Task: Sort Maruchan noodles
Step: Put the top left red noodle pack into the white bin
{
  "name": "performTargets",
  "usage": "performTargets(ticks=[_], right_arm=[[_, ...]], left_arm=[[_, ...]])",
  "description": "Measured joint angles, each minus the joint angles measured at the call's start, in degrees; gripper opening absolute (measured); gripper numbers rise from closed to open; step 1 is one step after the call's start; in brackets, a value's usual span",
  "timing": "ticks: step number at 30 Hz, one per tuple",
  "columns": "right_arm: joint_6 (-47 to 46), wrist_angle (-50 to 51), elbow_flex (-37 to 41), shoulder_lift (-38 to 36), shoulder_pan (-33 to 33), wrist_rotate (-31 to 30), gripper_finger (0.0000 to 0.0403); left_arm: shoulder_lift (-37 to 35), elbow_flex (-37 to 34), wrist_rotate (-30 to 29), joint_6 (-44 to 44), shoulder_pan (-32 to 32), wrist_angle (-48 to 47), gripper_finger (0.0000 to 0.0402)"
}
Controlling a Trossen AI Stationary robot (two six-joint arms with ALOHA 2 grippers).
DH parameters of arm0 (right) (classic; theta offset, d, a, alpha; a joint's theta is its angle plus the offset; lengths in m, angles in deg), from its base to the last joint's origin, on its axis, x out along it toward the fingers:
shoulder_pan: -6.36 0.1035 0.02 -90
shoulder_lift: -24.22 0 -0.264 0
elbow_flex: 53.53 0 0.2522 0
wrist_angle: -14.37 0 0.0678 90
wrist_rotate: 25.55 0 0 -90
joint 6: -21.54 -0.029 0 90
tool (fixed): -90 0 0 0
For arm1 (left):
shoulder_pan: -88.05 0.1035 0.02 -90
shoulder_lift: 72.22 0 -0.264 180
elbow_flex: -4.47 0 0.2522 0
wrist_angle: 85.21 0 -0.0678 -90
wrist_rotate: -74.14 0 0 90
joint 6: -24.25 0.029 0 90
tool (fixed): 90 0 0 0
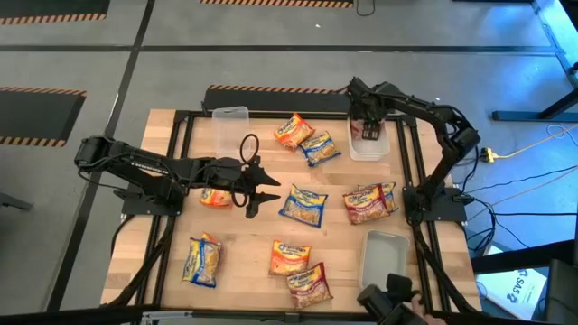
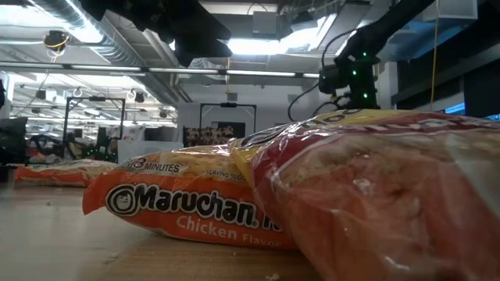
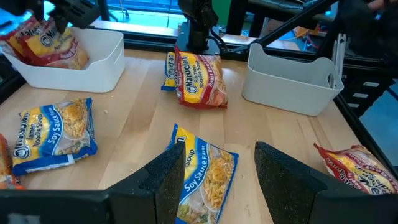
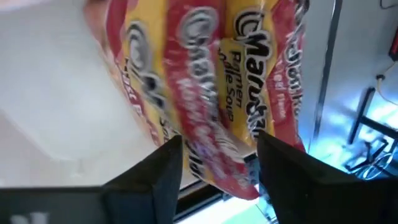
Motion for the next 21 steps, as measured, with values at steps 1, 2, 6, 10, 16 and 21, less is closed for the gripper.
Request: performTargets(ticks=[1, 2, 6, 10, 16, 21], right_arm=[[-1.19, 0.88, -0.84, -0.09, 0.49, 0.30, 0.0196], [-2.39, 1.49, -1.66, -0.21, 0.84, 0.77, 0.0198], [-4.92, 5.06, -4.97, -1.05, 3.22, 0.92, 0.0202], [-10.73, 8.07, -7.23, -3.23, 6.31, 2.02, 0.0196], [-20.26, 7.41, -5.64, -10.29, 13.08, 15.77, 0.0186], [-26.47, -3.21, 1.76, -17.54, 23.95, 19.98, 0.0178]], left_arm=[[0.00, 0.00, 0.00, 0.00, 0.00, 0.00, 0.0186], [0.00, 0.00, 0.00, 0.00, 0.00, 0.05, 0.0186], [0.00, 0.00, 0.00, 0.00, 0.00, 0.69, 0.0186], [0.00, 0.00, 0.17, -0.59, -0.08, 1.27, 0.0186], [0.00, 0.01, 0.23, -1.68, -0.42, 1.38, 0.0186], [0.68, 0.02, -0.09, -1.92, -1.14, 1.89, 0.0186]])
